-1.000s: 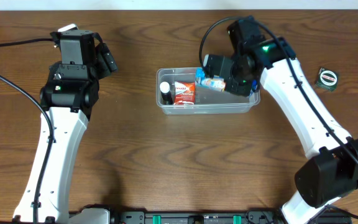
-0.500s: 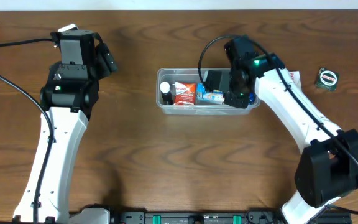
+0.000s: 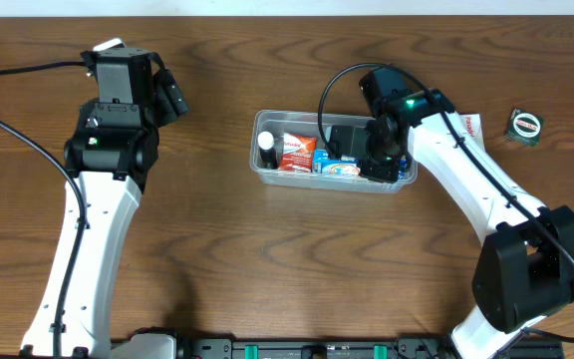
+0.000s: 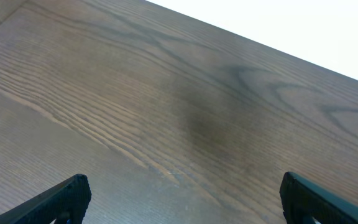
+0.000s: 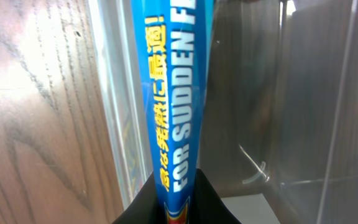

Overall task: Pack container
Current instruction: 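Release the blue box and move the right gripper toward the white box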

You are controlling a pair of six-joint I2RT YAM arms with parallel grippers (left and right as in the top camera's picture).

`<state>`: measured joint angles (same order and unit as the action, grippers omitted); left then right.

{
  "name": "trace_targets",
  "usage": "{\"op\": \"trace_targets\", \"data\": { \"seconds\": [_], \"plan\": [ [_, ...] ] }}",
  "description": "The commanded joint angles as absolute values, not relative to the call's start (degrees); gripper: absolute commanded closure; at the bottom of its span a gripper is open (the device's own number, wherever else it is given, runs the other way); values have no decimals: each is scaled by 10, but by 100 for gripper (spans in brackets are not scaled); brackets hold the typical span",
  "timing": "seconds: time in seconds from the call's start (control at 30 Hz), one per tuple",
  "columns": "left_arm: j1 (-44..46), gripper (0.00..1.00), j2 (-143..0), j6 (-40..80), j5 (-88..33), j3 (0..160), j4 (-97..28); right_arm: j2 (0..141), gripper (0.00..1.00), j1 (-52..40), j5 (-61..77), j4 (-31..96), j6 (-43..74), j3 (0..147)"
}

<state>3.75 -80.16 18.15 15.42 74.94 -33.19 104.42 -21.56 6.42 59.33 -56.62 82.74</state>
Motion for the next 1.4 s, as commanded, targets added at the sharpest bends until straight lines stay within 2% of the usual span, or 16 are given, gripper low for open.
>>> {"op": "trace_targets", "data": {
  "seconds": [0.0, 0.13, 0.23, 0.33, 0.6, 0.9, 1.0, 1.17, 1.37],
  "plan": [
    [35, 2, -804, 177, 162, 760, -332, 1042, 86, -210, 89, 601, -577, 827],
    [35, 2, -804, 177, 162, 760, -332, 1042, 74, -210, 89, 613, -577, 827],
    [35, 2, -804, 177, 162, 760, -332, 1042, 55, -210, 89, 618, -576, 827],
    [35, 2, -804, 177, 161, 760, -332, 1042, 42, -210, 88, 620, -575, 827],
    [35, 2, -804, 177, 162, 760, -332, 1042, 45, -210, 88, 592, -569, 827],
    [35, 2, -804, 177, 162, 760, -332, 1042, 40, -210, 23, 526, -501, 827],
    [35, 2, -804, 177, 162, 760, -332, 1042, 36, -209, -8, 511, -484, 827],
    [35, 2, -804, 177, 162, 760, -332, 1040, 35, -209, -41, 481, -455, 827],
    [35, 2, -804, 177, 162, 760, -332, 1022, 34, -203, -48, 449, -348, 828]
  ]
}}
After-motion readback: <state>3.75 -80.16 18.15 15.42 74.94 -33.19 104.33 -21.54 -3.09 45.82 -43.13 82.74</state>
